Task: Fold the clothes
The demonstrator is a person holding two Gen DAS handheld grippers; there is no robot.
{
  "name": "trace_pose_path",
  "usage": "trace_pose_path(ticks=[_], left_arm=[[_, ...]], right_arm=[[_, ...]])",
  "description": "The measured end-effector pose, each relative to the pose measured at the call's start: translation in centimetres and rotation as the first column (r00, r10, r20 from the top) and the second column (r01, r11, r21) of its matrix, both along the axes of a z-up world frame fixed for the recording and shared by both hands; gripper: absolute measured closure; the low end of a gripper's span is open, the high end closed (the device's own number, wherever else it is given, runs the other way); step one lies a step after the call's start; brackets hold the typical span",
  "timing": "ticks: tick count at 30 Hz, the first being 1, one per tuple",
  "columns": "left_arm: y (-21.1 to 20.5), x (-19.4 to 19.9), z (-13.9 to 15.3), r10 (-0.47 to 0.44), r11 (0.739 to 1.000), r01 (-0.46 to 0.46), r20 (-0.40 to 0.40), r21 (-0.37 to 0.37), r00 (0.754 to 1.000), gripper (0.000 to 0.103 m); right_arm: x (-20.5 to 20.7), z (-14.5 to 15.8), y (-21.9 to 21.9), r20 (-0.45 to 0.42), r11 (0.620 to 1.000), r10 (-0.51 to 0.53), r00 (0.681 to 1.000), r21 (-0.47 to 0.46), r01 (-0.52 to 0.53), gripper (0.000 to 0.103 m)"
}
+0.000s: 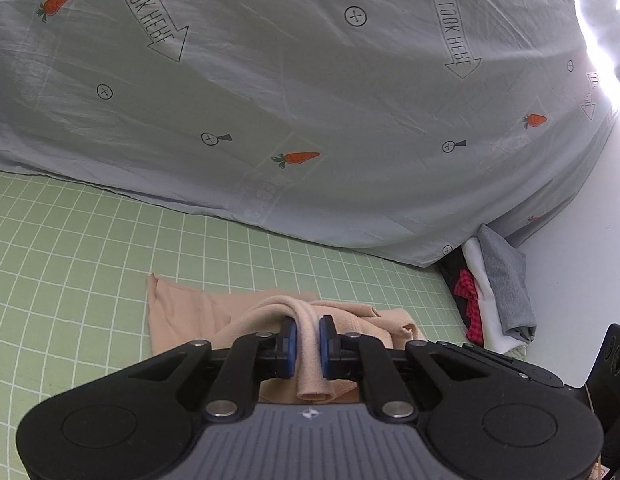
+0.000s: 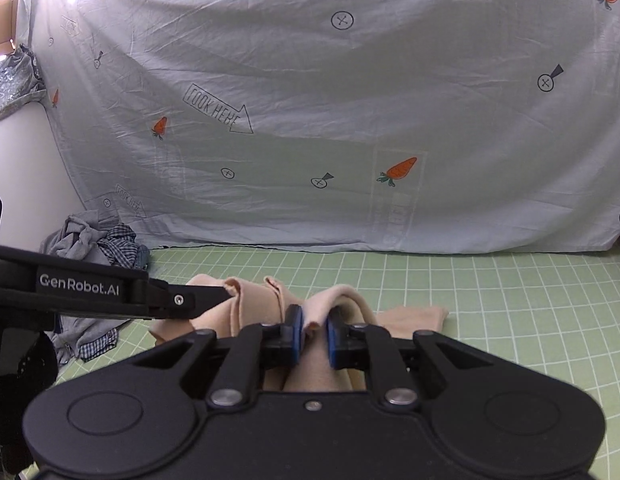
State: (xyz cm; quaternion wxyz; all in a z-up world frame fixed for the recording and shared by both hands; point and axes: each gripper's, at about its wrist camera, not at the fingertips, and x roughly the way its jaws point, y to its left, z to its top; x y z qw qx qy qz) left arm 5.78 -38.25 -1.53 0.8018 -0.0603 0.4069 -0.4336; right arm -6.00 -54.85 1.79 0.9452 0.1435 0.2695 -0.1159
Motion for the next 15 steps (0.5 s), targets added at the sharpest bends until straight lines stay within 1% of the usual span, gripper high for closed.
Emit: trace_pose_path(ticks=[2,5,6,11,13,15], left_arm=[[-0.9,1.7,-1.5,0.006,1.000,-0.005,-0.032,0.019,0.999,0.091],[-2.1,3.7,-4.5,0.000,0.998,0.006,-0.075,0.070,0.997,0.091],[-2.2,4.3,-5.5,0.000,0.997,0.007,-0.090,0.077,0.996,0.091],[-2.5,6.8,-10.1,0.014,0.994,0.003,-0.150,0.114,0.989,0.091],[-2.5,7.5,-11.5,0.016,0.992,0.005,-0.157,0.129,0.987,0.090],[-2.4,8.3,-12.5,0.026,0.992,-0.003,-0.186,0.124,0.982,0.090]], right_arm=[[1.6,-1.6,-0.6,-0.046,1.000,-0.021,0.999,0.012,0.021,0.090],[4.1,-3.9,-1.5,-0.116,0.998,-0.051,0.992,0.028,0.055,0.089],[4.7,-4.7,-1.8,-0.136,0.997,-0.063,0.989,0.040,0.069,0.089],[6.4,-8.3,-2.7,-0.222,0.990,-0.116,0.968,0.056,0.132,0.089],[7.0,-9.7,-3.0,-0.256,0.986,-0.136,0.957,0.059,0.156,0.089],[7.6,-11.1,-3.3,-0.290,0.981,-0.156,0.944,0.062,0.181,0.089]])
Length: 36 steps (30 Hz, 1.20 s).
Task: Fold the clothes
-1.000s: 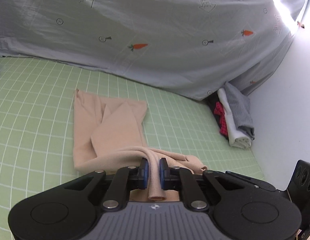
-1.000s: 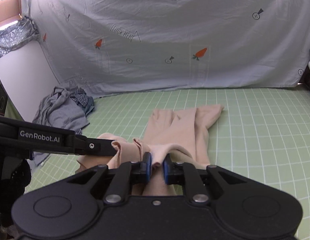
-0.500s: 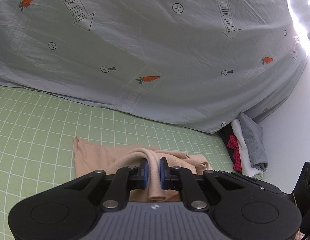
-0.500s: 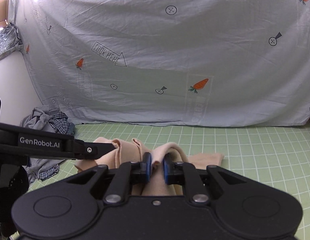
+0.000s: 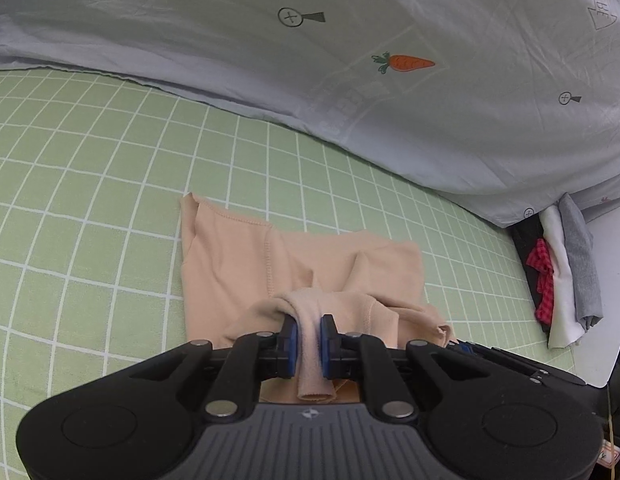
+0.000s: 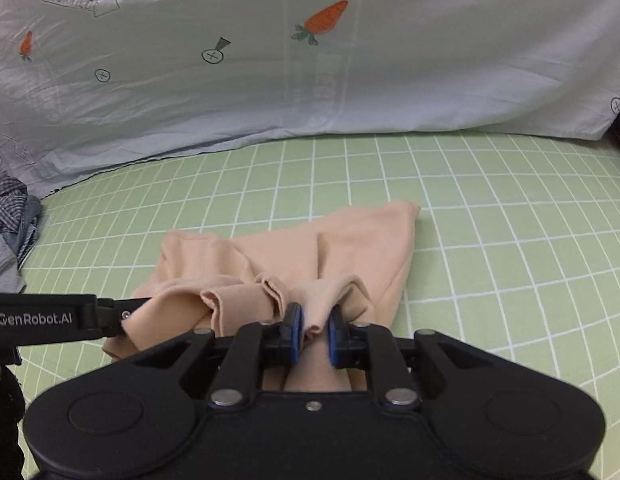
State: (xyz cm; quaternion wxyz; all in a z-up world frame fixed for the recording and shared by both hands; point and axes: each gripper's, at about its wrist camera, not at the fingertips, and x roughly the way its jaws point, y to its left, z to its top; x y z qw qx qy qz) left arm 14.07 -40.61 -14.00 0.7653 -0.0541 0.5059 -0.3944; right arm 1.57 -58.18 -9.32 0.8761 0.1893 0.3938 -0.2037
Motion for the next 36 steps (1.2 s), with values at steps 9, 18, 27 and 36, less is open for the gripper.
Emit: trace_pose_path(ticks=[9,18,27,36], left_arm=[[0.4,3.5,2.5,0.063,0.997,-0.061,0.040,-0.036,0.997,0.076],[6.2,4.0,5.0,0.198,0.980,-0.198,0.098,-0.011,0.975,0.050],[4.3,1.6,0.6,0.110,0.988,-0.114,0.041,0.109,0.993,0.050],[0.0,2.9,-0.8,0.039,0.993,-0.043,0.042,0.114,0.998,0.093]], right_arm=[[2.4,2.4,-3.6,0.056,0.988,-0.137,0.989,0.072,0.133,0.063],[-2.2,4.8,-5.1,0.101,0.967,-0.252,0.963,0.056,0.247,0.035],[-1.8,1.1,-2.9,0.007,0.983,-0.155,0.988,0.100,0.153,0.035],[1.8,-0.2,-4.7,0.035,0.993,-0.118,0.992,0.035,0.117,0.066]])
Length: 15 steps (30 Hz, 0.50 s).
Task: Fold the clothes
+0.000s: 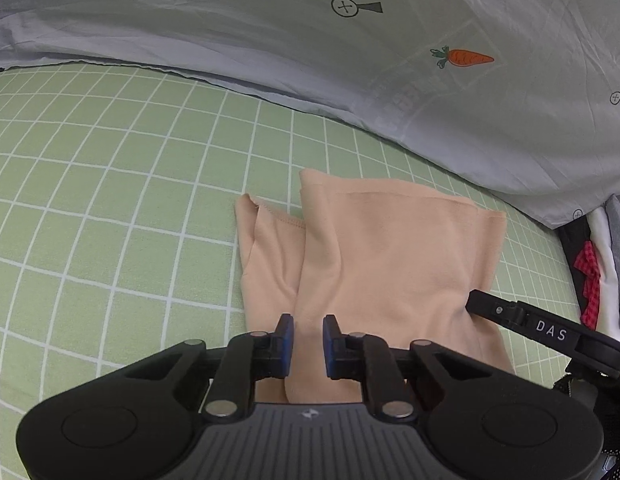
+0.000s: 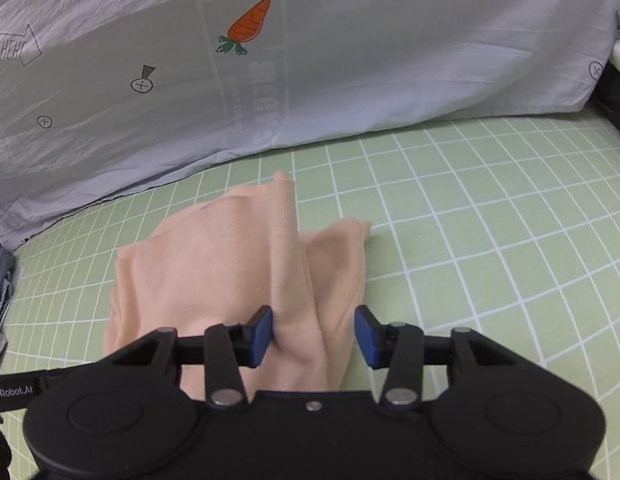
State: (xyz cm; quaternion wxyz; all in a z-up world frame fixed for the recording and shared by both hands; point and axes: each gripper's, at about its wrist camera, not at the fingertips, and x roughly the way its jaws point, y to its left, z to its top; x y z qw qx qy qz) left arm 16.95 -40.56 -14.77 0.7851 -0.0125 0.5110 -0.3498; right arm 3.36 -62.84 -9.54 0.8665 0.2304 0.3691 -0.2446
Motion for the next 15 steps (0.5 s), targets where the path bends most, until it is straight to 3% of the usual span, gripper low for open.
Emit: trace_pose_path(ticks=[1,7,9,11,12,13,15], left_arm=[[-0.1,0.2,-0.2,0.001,1.000,-0.001,-0.002,-0.006,1.000,0.100],[2.0,0.3,0.1,0.103,0.989,-0.106,-0.042,-0.102,0.994,0.101],[2.8,-0.2,0.6,0.179,0.981,-0.180,-0.011,-0.072,0.984,0.103],[3.9,-0.4,0.5,0.195,0.976,-0.196,-0.014,-0.096,0.981,0.102],[4.3,-0.3,0.4,0.184,0.974,-0.189,-0.049,-0.129,0.982,0.091],[4.6,-0.4,0.2,0.174,0.973,-0.185,-0.082,-0.141,0.981,0.072],[4.3,-0.9,0.4,0.166,0.977,-0.174,-0.076,-0.126,0.983,0.053]], right_arm=[[0.1,0.0,-0.3,0.012,1.000,-0.005,1.000,-0.003,0.005,0.069],[0.2,-0.9,-1.6,-0.008,0.998,-0.053,0.999,-0.022,0.053,0.071],[0.0,-1.1,-1.7,-0.011,0.997,-0.074,0.997,-0.005,0.074,0.070],[-0.5,-1.4,-1.8,-0.002,0.994,-0.094,0.996,0.051,0.094,0.056],[-0.8,-1.6,-1.8,0.004,0.991,-0.103,0.995,0.082,0.103,0.049],[-1.1,-1.8,-1.8,0.010,0.987,-0.113,0.994,0.113,0.111,0.043],[-1.6,-2.1,-1.9,0.020,0.976,-0.133,0.991,0.174,0.127,0.037]])
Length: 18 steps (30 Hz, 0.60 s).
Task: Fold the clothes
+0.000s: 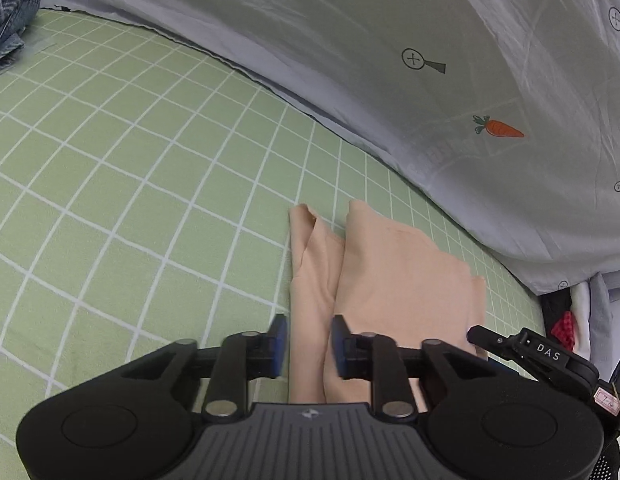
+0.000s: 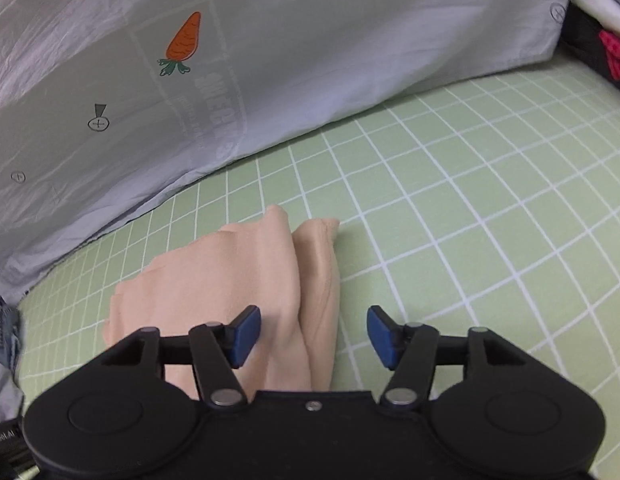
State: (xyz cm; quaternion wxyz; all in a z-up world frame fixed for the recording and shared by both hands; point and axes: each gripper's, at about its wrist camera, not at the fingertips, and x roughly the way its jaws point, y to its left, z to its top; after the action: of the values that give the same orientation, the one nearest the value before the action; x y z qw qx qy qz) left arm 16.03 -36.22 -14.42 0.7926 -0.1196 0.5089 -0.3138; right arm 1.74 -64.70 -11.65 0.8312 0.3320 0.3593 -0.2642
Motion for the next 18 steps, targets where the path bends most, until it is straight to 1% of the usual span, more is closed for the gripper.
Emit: trace_pose_path(ticks=[1,2,3,5,7,9,11,12,14,15,16,18], left_arm=[[-0.3,-0.3,0.0,-0.009,1.000,0.009,0.007,0.011,1.000,0.052],[-0.5,-0.5,0.1,-0.017,1.000,0.017,0.013,0.021,1.000,0.051],[-0.8,-0.7,-0.1,-0.022,1.000,0.022,0.006,0.021,1.000,0.050],[-1.4,-1.0,-0.4,-0.031,0.999,0.031,-0.013,0.018,0.999,0.047],[-2.1,-1.2,-0.6,-0.054,0.998,0.054,-0.015,0.018,0.998,0.044],[-2.7,-1.3,-0.8,-0.075,0.997,0.075,-0.017,0.015,0.997,0.044],[-2.9,-1.4,-1.0,-0.083,0.996,0.084,-0.019,0.011,0.996,0.046],[-3.0,-1.4,-1.1,-0.087,0.996,0.087,-0.019,0.009,0.996,0.046],[-3.0,-1.4,-1.3,-0.090,0.996,0.089,-0.041,-0.021,0.995,0.068],[-3.0,-1.5,-1.3,-0.089,0.996,0.087,-0.048,-0.033,0.995,0.088],[-3.0,-1.5,-1.3,-0.088,0.995,0.086,-0.054,-0.044,0.995,0.091],[-3.3,-2.3,-0.5,-0.120,0.991,0.117,-0.033,-0.069,0.992,0.093]], right_arm=[[-0.3,-0.2,0.0,0.009,1.000,-0.010,1.000,0.030,0.009,0.035],[-0.5,-0.4,0.0,0.017,0.998,-0.019,1.000,0.060,0.018,0.035],[-0.6,-0.5,0.1,0.018,0.998,-0.015,1.000,0.069,0.014,0.034],[-0.5,-0.5,0.4,0.017,0.999,0.000,1.000,0.054,-0.001,0.033],[-0.5,-0.4,0.6,0.012,0.999,0.001,1.000,0.053,-0.002,0.033],[-0.2,-0.4,0.9,0.006,0.999,0.024,1.000,0.037,-0.024,0.034],[0.0,-0.3,1.3,0.002,0.998,0.051,0.999,0.024,-0.051,0.046],[0.2,-0.3,1.5,0.004,0.998,0.065,0.998,0.022,-0.065,0.060],[0.4,-0.1,1.9,0.008,0.995,0.094,0.996,0.017,-0.094,0.070],[0.1,0.2,2.2,0.010,0.996,0.093,0.996,0.005,-0.093,0.083],[-0.3,0.5,2.5,0.013,0.996,0.086,0.996,-0.011,-0.086,0.086],[-1.1,1.2,3.1,0.019,0.996,0.074,0.997,-0.042,-0.073,0.088]])
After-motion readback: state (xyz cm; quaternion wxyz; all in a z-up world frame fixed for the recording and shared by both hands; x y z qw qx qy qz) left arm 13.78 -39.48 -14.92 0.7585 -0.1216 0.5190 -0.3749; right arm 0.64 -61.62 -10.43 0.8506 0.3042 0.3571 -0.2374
